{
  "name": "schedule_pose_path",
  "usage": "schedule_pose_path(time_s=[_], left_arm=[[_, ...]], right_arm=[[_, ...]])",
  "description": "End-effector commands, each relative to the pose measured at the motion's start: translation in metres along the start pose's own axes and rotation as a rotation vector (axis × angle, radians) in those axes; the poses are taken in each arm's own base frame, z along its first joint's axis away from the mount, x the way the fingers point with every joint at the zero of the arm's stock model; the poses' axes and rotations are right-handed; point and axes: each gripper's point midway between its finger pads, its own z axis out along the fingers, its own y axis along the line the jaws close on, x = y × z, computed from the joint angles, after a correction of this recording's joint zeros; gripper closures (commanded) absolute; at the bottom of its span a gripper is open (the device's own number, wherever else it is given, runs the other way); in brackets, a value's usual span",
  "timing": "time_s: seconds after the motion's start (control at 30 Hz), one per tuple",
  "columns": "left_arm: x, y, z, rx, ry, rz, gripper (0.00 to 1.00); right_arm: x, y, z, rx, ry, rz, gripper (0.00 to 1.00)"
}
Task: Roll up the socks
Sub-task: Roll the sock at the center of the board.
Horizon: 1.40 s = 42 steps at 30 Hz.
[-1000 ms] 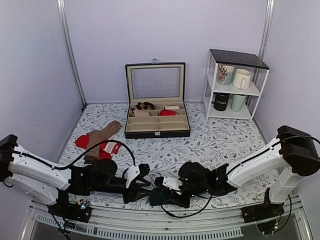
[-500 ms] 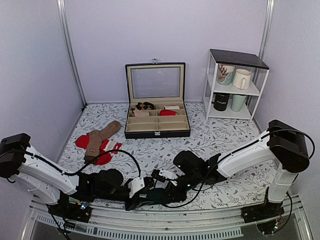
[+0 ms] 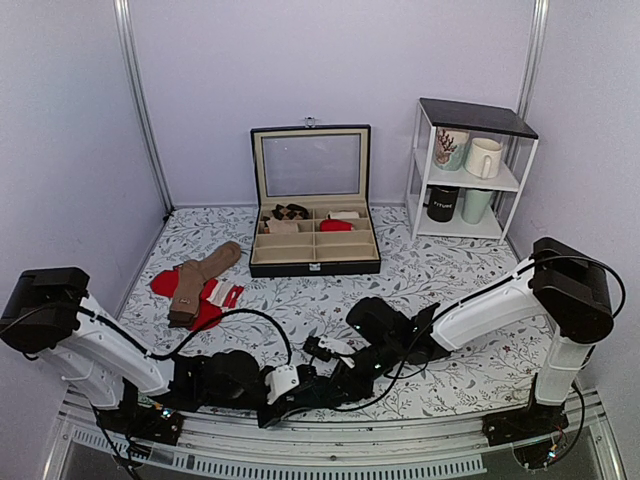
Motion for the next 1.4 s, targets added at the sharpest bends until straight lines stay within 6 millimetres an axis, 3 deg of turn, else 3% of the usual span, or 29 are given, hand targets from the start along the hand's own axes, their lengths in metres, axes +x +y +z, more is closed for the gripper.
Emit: schedule_pose_path(time_s=[0.0,0.17,0.33,0.83,1.1,1.2,1.27,1.37], left_arm=[[0.018,-0.009,0.009,0.021,0.074,0.001,0.68],[0.027,-0.006,0.013,-0.023,0.114,0.004,0.62],[0.020,-0.002,0.005,-0.064,0.087,0.009,0.53],[0.020,0.010,-0.009,-0.154,0.072,-0.004,0.53],[0.031,0.005,0.004,-0.144,0.124,0.007,0.55],[0.029,0.005,0.004,-0.145,0.117,0.017,0.66],[0.027,0.004,0.005,-0.135,0.112,0.026,0.82],[0.023,0.000,0.005,-0.113,0.115,0.030,0.98]], right_arm=[[0.089,-0.021,0.009,0.059,0.279,0.173,0.73],[0.090,-0.020,0.008,0.047,0.282,0.177,0.73],[0.091,-0.023,0.007,0.054,0.284,0.181,0.73],[0.091,-0.024,0.008,0.047,0.284,0.185,0.73],[0.092,-0.024,0.010,0.040,0.294,0.193,0.73],[0.091,-0.024,0.011,0.039,0.294,0.193,0.73],[0.091,-0.024,0.011,0.038,0.296,0.195,0.73],[0.092,-0.025,0.012,0.040,0.302,0.201,0.73]])
